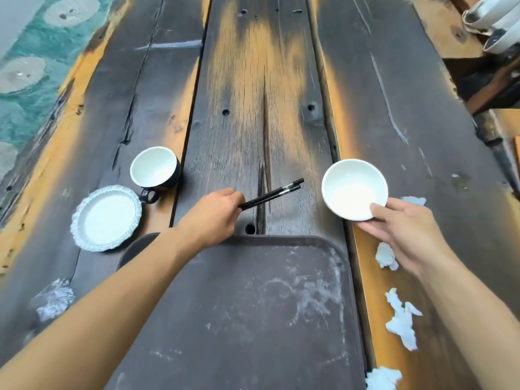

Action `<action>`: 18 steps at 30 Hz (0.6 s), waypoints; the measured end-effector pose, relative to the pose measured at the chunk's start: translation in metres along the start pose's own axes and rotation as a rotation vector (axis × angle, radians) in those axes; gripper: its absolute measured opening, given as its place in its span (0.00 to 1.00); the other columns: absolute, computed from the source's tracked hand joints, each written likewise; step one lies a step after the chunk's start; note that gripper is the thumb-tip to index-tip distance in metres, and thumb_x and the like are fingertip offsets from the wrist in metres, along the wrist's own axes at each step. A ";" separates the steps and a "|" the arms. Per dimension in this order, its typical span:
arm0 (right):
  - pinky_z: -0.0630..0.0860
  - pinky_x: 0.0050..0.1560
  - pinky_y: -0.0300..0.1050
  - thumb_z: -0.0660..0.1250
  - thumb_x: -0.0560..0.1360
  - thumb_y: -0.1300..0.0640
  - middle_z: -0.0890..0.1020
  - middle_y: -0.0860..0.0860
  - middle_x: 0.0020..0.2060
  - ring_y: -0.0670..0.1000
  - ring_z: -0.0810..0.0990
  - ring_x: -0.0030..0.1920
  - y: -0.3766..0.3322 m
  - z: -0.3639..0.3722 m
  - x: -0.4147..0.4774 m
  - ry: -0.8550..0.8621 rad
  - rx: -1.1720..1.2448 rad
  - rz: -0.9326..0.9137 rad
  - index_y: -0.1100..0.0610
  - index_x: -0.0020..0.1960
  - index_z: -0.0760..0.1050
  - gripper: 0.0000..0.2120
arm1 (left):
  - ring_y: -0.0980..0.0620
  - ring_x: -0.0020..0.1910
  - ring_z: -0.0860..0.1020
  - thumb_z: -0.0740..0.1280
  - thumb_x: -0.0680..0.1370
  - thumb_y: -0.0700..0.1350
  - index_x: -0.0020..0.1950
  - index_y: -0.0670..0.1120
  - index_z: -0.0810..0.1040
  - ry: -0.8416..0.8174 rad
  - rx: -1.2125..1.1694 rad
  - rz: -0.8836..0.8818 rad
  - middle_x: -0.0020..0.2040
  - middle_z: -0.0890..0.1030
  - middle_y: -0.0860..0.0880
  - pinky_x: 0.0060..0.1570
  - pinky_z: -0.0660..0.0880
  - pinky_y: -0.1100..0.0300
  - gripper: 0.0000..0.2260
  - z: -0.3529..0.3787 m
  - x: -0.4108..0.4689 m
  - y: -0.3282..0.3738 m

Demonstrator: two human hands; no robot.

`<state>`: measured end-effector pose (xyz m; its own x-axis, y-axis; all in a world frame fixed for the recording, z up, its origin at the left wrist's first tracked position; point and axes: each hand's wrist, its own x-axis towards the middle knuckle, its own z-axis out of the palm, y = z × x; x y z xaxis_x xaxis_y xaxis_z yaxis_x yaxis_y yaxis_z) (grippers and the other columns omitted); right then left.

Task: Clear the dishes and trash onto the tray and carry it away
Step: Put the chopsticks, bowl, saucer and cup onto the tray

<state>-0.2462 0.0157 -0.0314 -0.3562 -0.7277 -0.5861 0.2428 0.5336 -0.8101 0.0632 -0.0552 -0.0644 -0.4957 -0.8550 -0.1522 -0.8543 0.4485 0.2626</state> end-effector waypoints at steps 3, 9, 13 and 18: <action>0.83 0.49 0.46 0.62 0.80 0.69 0.84 0.50 0.49 0.49 0.87 0.47 0.010 0.002 -0.022 0.026 0.012 -0.018 0.65 0.66 0.75 0.15 | 0.39 0.44 0.77 0.61 0.81 0.43 0.53 0.42 0.74 0.023 0.040 0.080 0.48 0.76 0.45 0.40 0.74 0.47 0.06 0.004 -0.018 0.000; 0.82 0.52 0.48 0.65 0.79 0.67 0.85 0.56 0.54 0.53 0.87 0.49 0.039 0.000 -0.043 0.050 0.043 -0.017 0.62 0.60 0.78 0.11 | 0.43 0.37 0.75 0.70 0.68 0.32 0.47 0.43 0.74 -0.022 0.211 0.197 0.42 0.73 0.46 0.25 0.67 0.54 0.11 0.025 -0.053 -0.006; 0.82 0.52 0.48 0.65 0.78 0.68 0.84 0.58 0.57 0.55 0.86 0.51 0.058 0.000 -0.050 0.056 0.044 -0.002 0.63 0.59 0.78 0.10 | 0.43 0.35 0.76 0.71 0.64 0.31 0.45 0.42 0.76 -0.021 0.249 0.198 0.40 0.75 0.45 0.28 0.73 0.53 0.13 0.042 -0.065 -0.009; 0.82 0.53 0.49 0.65 0.78 0.69 0.84 0.57 0.56 0.55 0.87 0.50 0.075 -0.001 -0.052 0.044 0.059 0.027 0.68 0.63 0.76 0.14 | 0.41 0.35 0.75 0.71 0.66 0.31 0.44 0.41 0.76 0.017 0.250 0.178 0.40 0.75 0.43 0.31 0.77 0.49 0.10 0.060 -0.066 -0.012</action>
<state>-0.2109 0.0939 -0.0619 -0.3875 -0.6933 -0.6076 0.3050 0.5255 -0.7942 0.0966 0.0118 -0.1146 -0.6403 -0.7605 -0.1079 -0.7672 0.6401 0.0411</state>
